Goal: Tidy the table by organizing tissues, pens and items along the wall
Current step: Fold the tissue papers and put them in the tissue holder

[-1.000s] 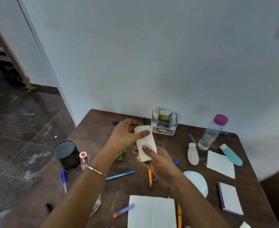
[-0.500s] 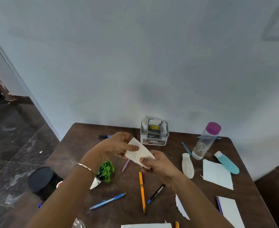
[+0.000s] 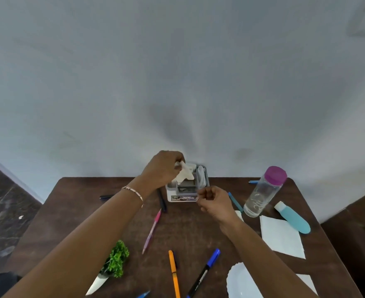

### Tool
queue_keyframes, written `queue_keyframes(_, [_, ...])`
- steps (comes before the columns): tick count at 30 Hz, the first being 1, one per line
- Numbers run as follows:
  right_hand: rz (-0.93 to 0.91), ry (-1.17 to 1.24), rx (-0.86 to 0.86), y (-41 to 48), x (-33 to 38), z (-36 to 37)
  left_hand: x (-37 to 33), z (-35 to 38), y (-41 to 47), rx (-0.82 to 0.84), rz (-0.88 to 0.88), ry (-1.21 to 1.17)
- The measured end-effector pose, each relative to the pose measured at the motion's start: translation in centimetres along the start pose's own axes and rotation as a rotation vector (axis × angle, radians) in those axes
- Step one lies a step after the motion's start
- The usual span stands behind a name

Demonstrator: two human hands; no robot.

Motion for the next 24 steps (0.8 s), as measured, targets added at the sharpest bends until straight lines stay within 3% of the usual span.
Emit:
queue_keyframes(5, [0.013, 0.011, -0.037, 0.6, -1.6, -0.6, -1.3, 3.5, 3.3, 0.097, 0.111, 0.252])
queue_keyframes(11, [0.034, 0.043, -0.036, 0.5, -3.0, -0.9, -1.4, 5.7, 4.7, 0.174, 0.123, 0.358])
queue_keyframes(18, [0.053, 0.056, -0.036, 0.0, -3.7, -1.1, -0.7, 5.8, 4.8, 0.183, 0.093, 0.283])
queue_keyframes(24, [0.037, 0.083, -0.066, -1.2, -3.6, -2.3, -2.2, 4.4, 3.0, 0.044, 0.091, 0.190])
Point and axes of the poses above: each hand's wrist, its own y-axis towards the middle knuckle, its own z-axis out of the palm, x = y × z, the point moved 4 cm from there along y, towards the middle knuckle, and after that the axes turned 12 degrees about y, right-handed, at the moved point
